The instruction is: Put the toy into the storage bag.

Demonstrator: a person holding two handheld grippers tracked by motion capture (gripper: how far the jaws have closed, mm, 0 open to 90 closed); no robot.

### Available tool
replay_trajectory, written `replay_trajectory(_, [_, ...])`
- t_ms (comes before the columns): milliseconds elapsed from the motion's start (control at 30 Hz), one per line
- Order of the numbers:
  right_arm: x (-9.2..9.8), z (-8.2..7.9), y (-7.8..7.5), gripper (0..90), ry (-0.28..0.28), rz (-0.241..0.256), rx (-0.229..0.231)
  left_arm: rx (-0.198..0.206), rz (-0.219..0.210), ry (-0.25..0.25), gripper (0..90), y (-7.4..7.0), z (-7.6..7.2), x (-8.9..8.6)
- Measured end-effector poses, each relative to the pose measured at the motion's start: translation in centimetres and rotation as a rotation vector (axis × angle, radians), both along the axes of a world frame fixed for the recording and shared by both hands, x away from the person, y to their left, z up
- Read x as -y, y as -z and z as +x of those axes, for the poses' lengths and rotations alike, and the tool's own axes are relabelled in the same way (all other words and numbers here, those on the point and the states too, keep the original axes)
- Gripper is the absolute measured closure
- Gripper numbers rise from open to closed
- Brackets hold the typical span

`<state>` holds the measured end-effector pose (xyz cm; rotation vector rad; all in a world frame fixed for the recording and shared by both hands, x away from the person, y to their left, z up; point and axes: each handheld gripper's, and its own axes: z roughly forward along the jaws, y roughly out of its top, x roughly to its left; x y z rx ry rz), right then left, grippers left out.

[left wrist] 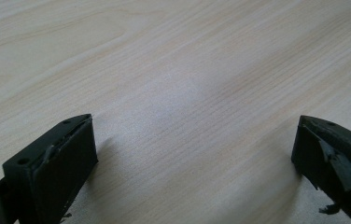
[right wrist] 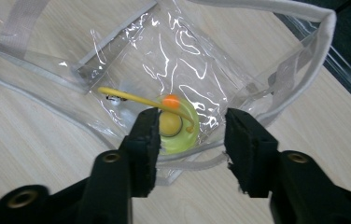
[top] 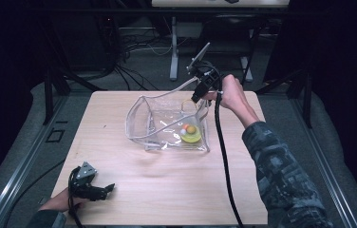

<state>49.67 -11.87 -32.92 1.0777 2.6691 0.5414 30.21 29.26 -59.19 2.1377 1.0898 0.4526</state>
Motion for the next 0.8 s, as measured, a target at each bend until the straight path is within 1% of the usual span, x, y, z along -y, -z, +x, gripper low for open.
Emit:
replay_trajectory(100, [0.6,-0.5,-0.6,36.7,0.004,0.016,0.022,-0.002,0.002,0.001,0.0,0.0,0.0,0.0])
replay_trajectory(133, [0.6,-0.5,-0.6,36.7,0.004,0.016,0.022,-0.002,0.002,0.001,0.0,0.0,0.0,0.0])
replay_trajectory(167, [1.1,-1.0,-1.0,28.9,0.015,0.037,0.046,-0.003,0.002,0.002,0.1,0.0,0.0,0.0])
replay_trajectory(233, [1.6,-1.4,-1.4,23.3,0.013,0.048,0.057,0.000,0.001,0.000,0.1,0.0,0.0,0.0])
replay_trajectory(333, [2.5,-2.3,-1.8,16.4,0.017,0.066,0.090,0.001,0.001,0.001,0.1,0.0,0.0,0.0])
replay_trajectory(433, [3.3,-3.3,-2.0,13.9,0.020,0.084,0.117,-0.002,0.002,0.002,0.0,0.0,0.0,0.0])
replay_trajectory(533, [4.1,-4.0,-1.8,9.4,0.023,0.092,0.135,-0.002,0.002,0.002,0.1,0.0,0.0,0.0])
replay_trajectory(600, [4.4,-4.3,-1.6,8.1,0.029,0.091,0.135,-0.002,0.002,0.002,0.1,0.0,0.0,0.0])
replay_trajectory(667, [5.2,-5.0,-1.1,5.7,0.040,0.105,0.152,-0.002,0.002,0.002,0.1,0.0,0.0,0.0])
replay_trajectory(800, [6.5,-5.8,-0.3,5.2,0.053,0.122,0.158,-0.002,0.002,0.002,0.0,0.0,0.0,0.0])
